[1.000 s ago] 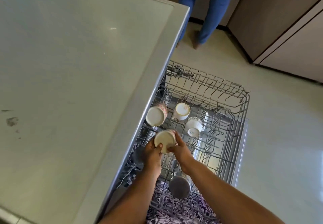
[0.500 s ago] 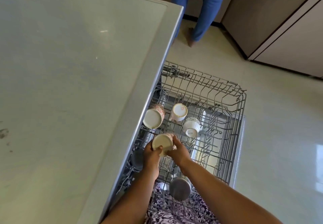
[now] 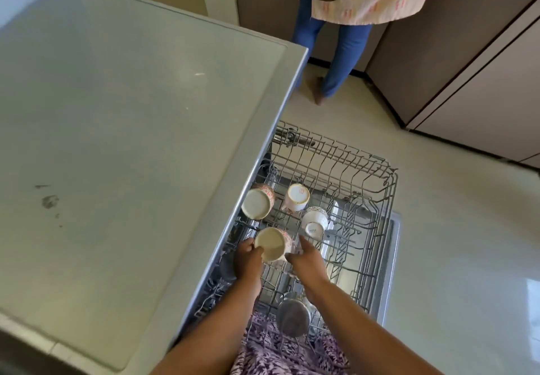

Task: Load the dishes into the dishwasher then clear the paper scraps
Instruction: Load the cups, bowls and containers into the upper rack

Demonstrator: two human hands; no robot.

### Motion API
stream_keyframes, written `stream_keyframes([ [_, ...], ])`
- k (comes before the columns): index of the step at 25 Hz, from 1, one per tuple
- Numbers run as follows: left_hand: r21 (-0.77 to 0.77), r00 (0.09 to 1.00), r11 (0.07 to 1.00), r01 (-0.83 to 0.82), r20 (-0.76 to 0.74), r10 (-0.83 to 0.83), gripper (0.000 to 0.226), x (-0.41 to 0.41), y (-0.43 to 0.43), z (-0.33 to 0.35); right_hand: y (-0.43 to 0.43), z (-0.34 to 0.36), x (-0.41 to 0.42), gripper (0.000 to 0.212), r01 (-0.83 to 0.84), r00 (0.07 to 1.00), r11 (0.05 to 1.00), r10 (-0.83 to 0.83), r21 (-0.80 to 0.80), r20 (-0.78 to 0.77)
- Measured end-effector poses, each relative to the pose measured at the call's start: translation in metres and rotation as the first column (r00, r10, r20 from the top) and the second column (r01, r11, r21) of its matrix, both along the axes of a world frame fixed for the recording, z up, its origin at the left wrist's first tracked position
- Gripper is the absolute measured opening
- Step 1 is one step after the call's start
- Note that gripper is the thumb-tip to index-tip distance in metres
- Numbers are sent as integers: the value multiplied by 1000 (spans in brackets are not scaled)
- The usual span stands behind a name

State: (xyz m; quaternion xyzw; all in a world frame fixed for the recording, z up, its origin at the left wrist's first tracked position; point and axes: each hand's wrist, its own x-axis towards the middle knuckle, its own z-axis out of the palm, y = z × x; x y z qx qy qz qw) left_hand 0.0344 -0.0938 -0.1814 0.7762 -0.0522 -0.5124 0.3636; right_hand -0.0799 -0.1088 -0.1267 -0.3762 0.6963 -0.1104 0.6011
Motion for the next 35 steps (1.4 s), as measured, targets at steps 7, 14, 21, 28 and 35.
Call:
stream_keyframes([
  [7, -153, 986, 975, -161, -75, 151, 30, 8, 28, 72, 16, 43, -17, 57, 110, 988, 989, -98, -96, 121],
  [14, -392, 991, 912, -121, -2, 131, 14, 18, 102, 168, 40, 110, 1, 35, 47, 966, 975, 11, -219, 257],
  [21, -577, 902, 725, -376, -49, 429, 15, 67, 186, 238, 86, 173, 60, 24, -158, 862, 921, 305, -356, 405],
  [28, -617, 660, 473, -629, -103, 744, 12, 144, 302, 246, 157, 197, 145, 25, -349, 731, 855, 505, -385, 459],
  [35, -611, 448, 277, -741, -143, 883, 14, 239, 416, 245, 254, 199, 269, 26, -548, 616, 758, 652, -354, 443],
])
